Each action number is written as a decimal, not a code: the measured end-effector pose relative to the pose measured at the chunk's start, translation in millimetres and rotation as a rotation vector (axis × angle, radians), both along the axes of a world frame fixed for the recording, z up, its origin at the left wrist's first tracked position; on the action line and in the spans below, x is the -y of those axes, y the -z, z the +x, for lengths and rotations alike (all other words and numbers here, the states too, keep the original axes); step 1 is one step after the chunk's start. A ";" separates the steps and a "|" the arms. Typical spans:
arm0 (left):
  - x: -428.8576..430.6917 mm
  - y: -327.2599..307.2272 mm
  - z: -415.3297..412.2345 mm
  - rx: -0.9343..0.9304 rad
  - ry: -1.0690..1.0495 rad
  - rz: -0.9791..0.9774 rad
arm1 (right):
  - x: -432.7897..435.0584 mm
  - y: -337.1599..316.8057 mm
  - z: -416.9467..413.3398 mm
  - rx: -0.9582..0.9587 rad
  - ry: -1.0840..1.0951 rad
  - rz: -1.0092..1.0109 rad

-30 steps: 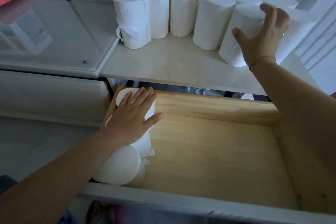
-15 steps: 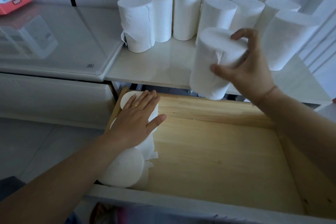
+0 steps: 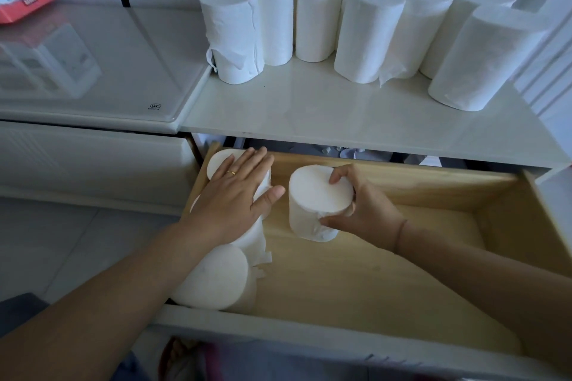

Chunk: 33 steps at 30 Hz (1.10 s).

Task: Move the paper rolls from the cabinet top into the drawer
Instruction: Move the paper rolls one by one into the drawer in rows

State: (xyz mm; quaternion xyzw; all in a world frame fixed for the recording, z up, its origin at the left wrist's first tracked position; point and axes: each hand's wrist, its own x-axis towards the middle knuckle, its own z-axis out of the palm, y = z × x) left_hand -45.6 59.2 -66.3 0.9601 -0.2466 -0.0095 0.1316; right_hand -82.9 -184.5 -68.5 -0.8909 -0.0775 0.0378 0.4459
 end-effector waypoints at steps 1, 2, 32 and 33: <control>0.3 -0.2 -0.1 0.001 0.000 0.002 | 0.7 0.3 -0.1 -0.003 -0.009 -0.012; 0.4 -0.5 -0.1 0.002 0.000 0.007 | 2.2 -0.4 -1.0 -0.009 -0.026 -0.025; 14.0 -15.2 5.1 0.201 0.117 -0.019 | 3.8 -85.4 63.9 0.348 0.365 -0.070; 14.1 -15.5 7.9 0.209 0.099 0.000 | 10.6 -95.4 79.7 0.426 0.382 -0.081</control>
